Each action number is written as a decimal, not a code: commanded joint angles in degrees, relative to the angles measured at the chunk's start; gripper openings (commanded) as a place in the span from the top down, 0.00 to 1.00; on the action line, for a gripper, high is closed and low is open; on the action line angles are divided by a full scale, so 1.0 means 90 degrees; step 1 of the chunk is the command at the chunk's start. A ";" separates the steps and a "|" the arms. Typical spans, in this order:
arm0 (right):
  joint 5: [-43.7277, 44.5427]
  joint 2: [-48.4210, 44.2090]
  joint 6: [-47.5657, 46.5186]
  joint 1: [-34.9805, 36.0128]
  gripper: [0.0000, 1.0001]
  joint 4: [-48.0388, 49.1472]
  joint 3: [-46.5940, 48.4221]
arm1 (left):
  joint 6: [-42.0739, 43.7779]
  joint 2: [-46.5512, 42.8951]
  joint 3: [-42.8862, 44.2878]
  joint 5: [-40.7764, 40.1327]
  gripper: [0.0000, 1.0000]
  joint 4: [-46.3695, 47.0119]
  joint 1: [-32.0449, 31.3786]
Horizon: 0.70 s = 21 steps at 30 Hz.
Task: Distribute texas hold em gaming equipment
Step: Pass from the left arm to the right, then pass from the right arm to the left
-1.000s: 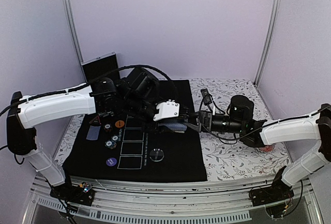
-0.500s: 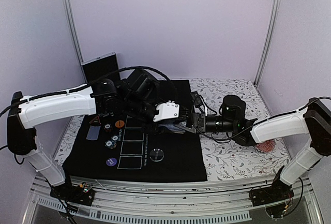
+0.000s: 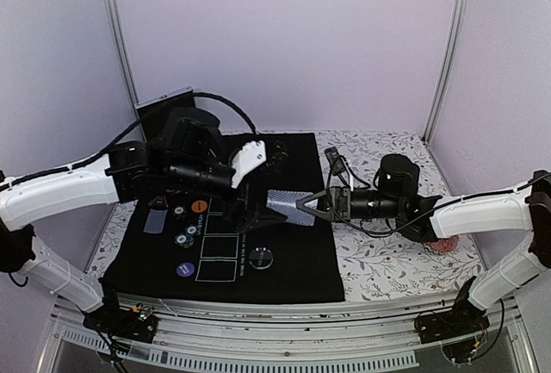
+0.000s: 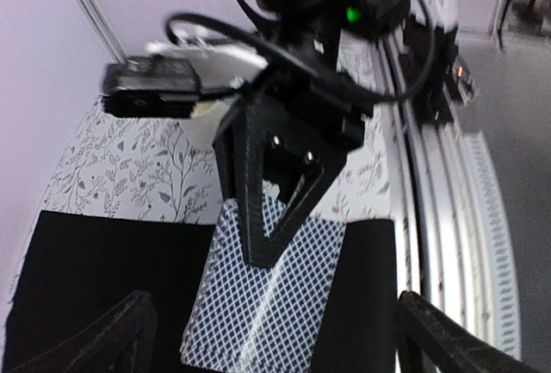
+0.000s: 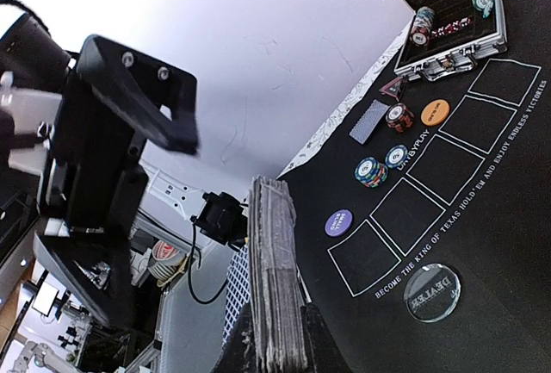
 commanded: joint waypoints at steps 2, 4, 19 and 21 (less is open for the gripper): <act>0.0104 -0.0285 -0.0560 0.0002 0.98 -0.0370 -0.0006 | -0.3239 -0.1067 -0.1042 0.1123 0.02 0.2060 0.1125; 0.0188 -0.0319 -0.0662 -0.0004 0.98 -0.0530 0.0025 | -0.4051 -0.1109 -0.1443 0.1233 0.14 0.2272 0.1469; 0.0237 -0.0074 -0.0850 0.0167 0.98 -0.0634 0.0294 | -0.5447 -0.0349 -0.2783 0.1668 0.06 0.4052 0.1410; 0.0225 -0.0039 -0.0854 0.0161 0.98 -0.0614 0.0313 | -0.5550 -0.0155 -0.2791 0.1826 0.09 0.4241 0.1325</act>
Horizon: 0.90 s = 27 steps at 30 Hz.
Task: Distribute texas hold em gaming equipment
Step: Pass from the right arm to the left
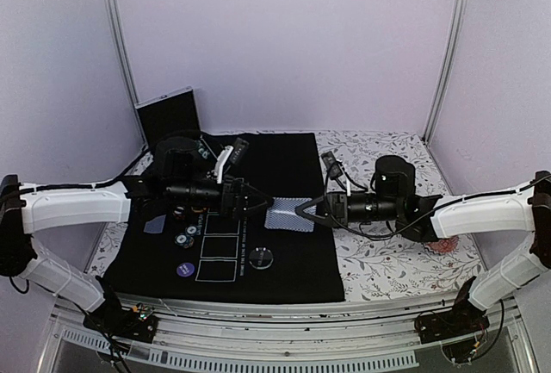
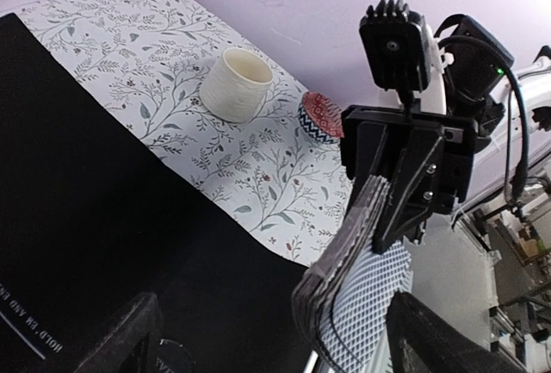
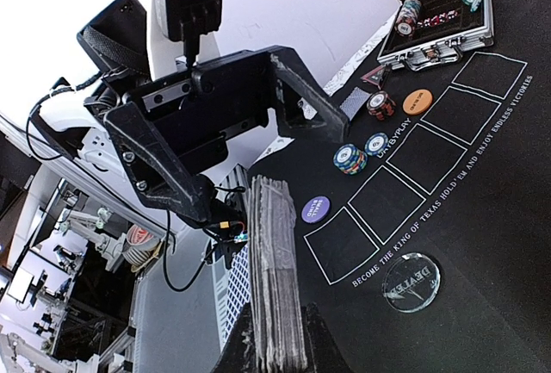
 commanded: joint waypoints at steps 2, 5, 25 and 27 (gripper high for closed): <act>0.0006 0.0108 -0.0099 0.0042 0.98 0.0161 0.0230 | -0.0409 0.0487 -0.0048 0.0468 0.15 0.0837 -0.0249; 0.0028 0.0073 -0.0118 0.0046 0.97 0.0163 0.0219 | -0.0438 0.0675 -0.0001 0.0700 0.31 0.0932 -0.0297; 0.0754 -0.0867 -0.2425 0.0078 0.01 -0.1008 0.0105 | -0.0654 0.0518 -0.0195 0.1221 1.00 0.1037 -0.0311; 0.0966 -0.1250 -0.3731 0.0238 0.01 -0.1071 -0.0058 | -0.0694 0.0443 -0.0206 0.1204 1.00 0.1023 -0.0313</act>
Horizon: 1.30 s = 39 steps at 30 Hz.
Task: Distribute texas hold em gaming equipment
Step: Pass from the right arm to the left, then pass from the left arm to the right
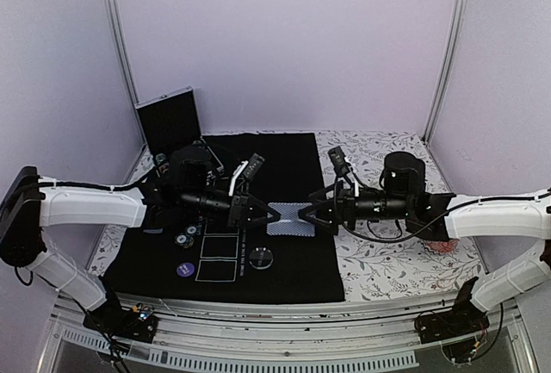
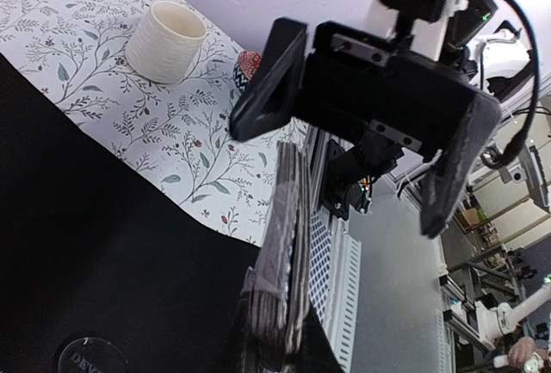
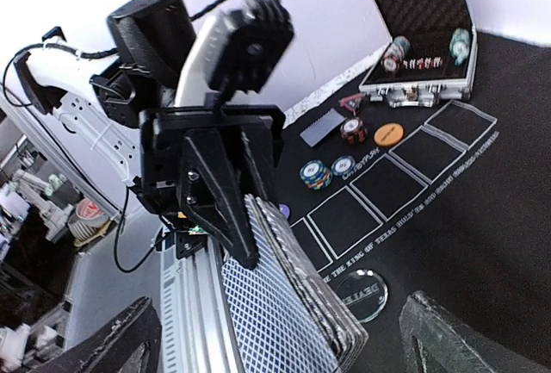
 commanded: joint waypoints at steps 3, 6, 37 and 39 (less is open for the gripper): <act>0.0909 -0.1124 -0.4412 0.0486 0.01 -0.0417 -0.0283 | -0.0198 -0.0418 -0.0083 0.0065 1.00 0.0134 -0.0019; 0.1112 -0.1090 -0.6122 0.0602 0.01 -0.1093 -0.0091 | -0.0262 -0.0499 -0.0094 0.0199 1.00 0.0142 -0.0024; 0.1590 0.0077 -0.7728 0.0995 0.30 -0.1091 0.0833 | -0.0355 -0.0675 -0.0047 0.0224 1.00 0.0130 -0.0003; 0.1620 0.0085 -0.7729 0.1010 0.29 -0.1061 0.0826 | -0.0355 -0.0682 -0.0045 0.0225 1.00 0.0127 -0.0002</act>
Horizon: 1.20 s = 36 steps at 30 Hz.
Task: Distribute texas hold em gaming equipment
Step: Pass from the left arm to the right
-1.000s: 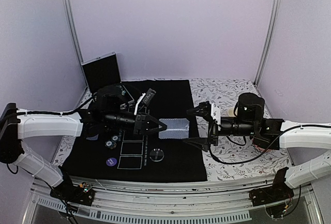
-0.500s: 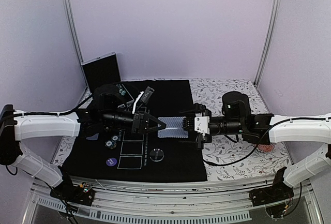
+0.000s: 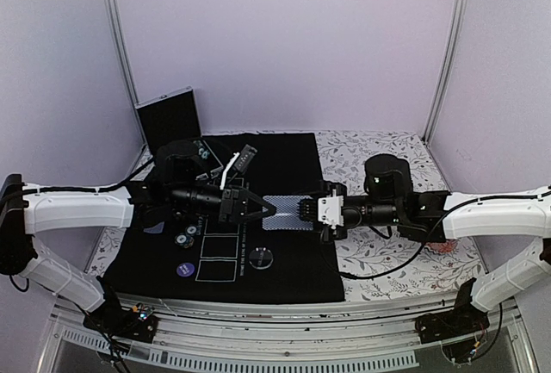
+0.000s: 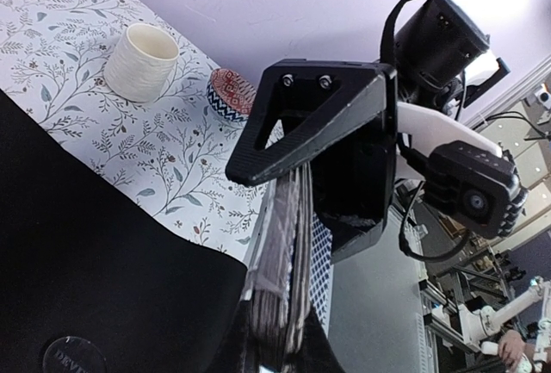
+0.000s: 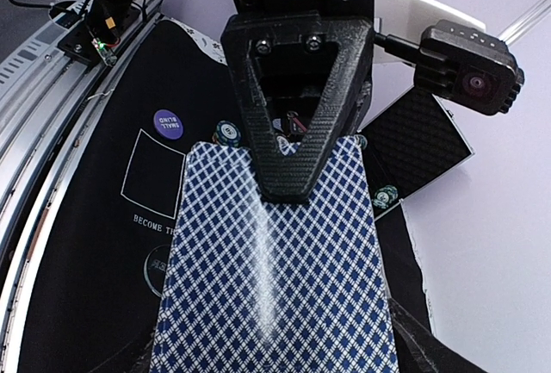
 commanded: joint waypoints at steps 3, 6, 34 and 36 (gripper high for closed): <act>0.0183 0.0119 0.0048 0.0112 0.24 0.0289 0.0125 | -0.0067 -0.0068 -0.0008 0.0065 1.00 0.0232 -0.0004; 0.0183 0.0142 0.0022 0.0117 0.28 0.0299 0.0126 | -0.0093 -0.0069 -0.0008 0.0095 1.00 0.0273 0.0001; 0.0277 0.0310 -0.0010 0.0139 0.40 0.0554 0.0091 | -0.0210 0.0043 -0.0040 0.0197 1.00 0.0402 0.0001; 0.0246 0.0292 0.0001 0.0141 0.42 0.0558 0.0089 | -0.0199 0.0054 -0.0039 0.0169 1.00 0.0363 0.0008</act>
